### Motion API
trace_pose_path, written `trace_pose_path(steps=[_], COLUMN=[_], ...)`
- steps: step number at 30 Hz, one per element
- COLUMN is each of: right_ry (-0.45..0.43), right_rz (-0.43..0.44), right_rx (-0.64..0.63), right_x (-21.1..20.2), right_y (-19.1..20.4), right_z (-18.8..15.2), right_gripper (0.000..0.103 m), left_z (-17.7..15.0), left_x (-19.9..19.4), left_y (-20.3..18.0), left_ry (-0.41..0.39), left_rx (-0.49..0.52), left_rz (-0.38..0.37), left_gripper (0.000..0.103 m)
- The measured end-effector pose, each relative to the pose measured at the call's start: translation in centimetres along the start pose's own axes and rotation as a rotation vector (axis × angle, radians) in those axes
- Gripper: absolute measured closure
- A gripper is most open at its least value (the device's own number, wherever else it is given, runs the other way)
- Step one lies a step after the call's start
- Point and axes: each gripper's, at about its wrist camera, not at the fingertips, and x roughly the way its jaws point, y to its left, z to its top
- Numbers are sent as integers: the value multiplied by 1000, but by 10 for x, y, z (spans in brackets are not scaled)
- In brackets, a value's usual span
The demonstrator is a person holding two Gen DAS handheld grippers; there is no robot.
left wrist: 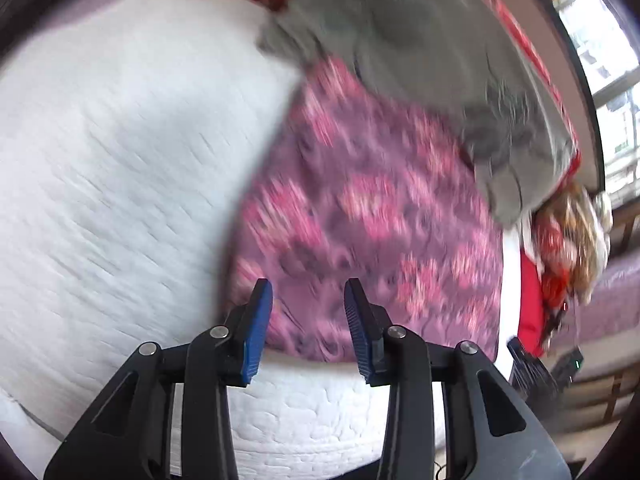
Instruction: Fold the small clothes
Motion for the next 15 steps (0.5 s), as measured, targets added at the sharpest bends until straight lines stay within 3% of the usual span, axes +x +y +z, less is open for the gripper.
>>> trace_pose_path(steps=[5,8,9,10,12,15], right_ry=[-57,8,73,144,84,111], right_rz=[55,31,-1,-31,-21,-12], right_rx=[-79,-110,-120,-130,-163,-137], right_x=[10,40,58,73,67,60], right_y=[43,54,56,54,58,58], right_z=[9,-3,-8,-14,-17,-10], right_gripper=[85,79,80,80,81,80], left_z=[5,-7,-10,-11,-8,-3], left_x=[10,37,42,42,30,15], left_y=[6,19,27,31,42,48], left_ry=[15,75,91,83,68,48], left_rx=[-40,-33,-39,-52,-111,-148], left_rz=[9,86,86,49,-29,-59], left_gripper=[66,66,67,67,66,66])
